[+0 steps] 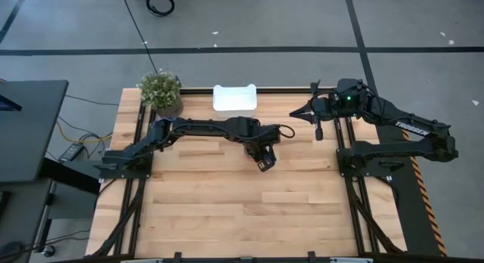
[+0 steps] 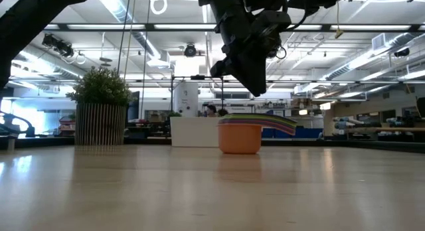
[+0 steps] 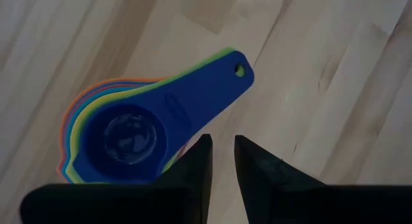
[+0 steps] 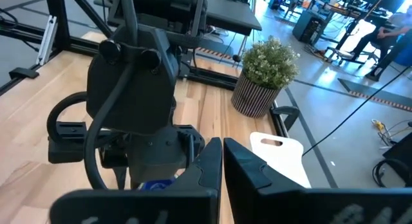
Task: Nest measuring cups in basket
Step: Put the nested measuring cups into the white bin
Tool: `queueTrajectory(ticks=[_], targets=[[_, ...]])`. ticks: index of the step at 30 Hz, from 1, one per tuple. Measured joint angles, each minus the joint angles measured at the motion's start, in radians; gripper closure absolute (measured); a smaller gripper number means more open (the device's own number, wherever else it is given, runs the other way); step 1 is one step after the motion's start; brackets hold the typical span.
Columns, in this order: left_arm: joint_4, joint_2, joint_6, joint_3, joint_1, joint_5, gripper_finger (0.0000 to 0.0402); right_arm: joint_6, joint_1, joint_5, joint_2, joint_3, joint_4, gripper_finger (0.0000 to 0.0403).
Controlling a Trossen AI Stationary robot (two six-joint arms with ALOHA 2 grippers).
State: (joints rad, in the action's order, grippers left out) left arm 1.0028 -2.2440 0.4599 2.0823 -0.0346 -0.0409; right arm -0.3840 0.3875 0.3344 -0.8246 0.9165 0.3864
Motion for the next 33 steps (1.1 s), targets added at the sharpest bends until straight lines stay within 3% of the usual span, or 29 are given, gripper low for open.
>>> queueTrajectory(ticks=[5,14,22,33], targets=[[0.004,0.000,0.004,0.000,0.003,0.015,0.0329,0.000,0.000,0.000,0.000,0.000,0.000,0.0380],[0.020,-0.018,0.006,-0.001,0.047,0.227,0.0314,0.000,0.000,0.000,0.000,0.000,0.000,0.0380],[0.007,-0.049,0.091,-0.001,0.054,0.244,0.0223,0.000,0.000,0.000,0.000,0.000,-0.007,0.0380],[0.043,-0.049,0.082,-0.001,0.087,0.276,0.0101,0.000,0.000,0.000,0.000,0.000,-0.014,0.0380]])
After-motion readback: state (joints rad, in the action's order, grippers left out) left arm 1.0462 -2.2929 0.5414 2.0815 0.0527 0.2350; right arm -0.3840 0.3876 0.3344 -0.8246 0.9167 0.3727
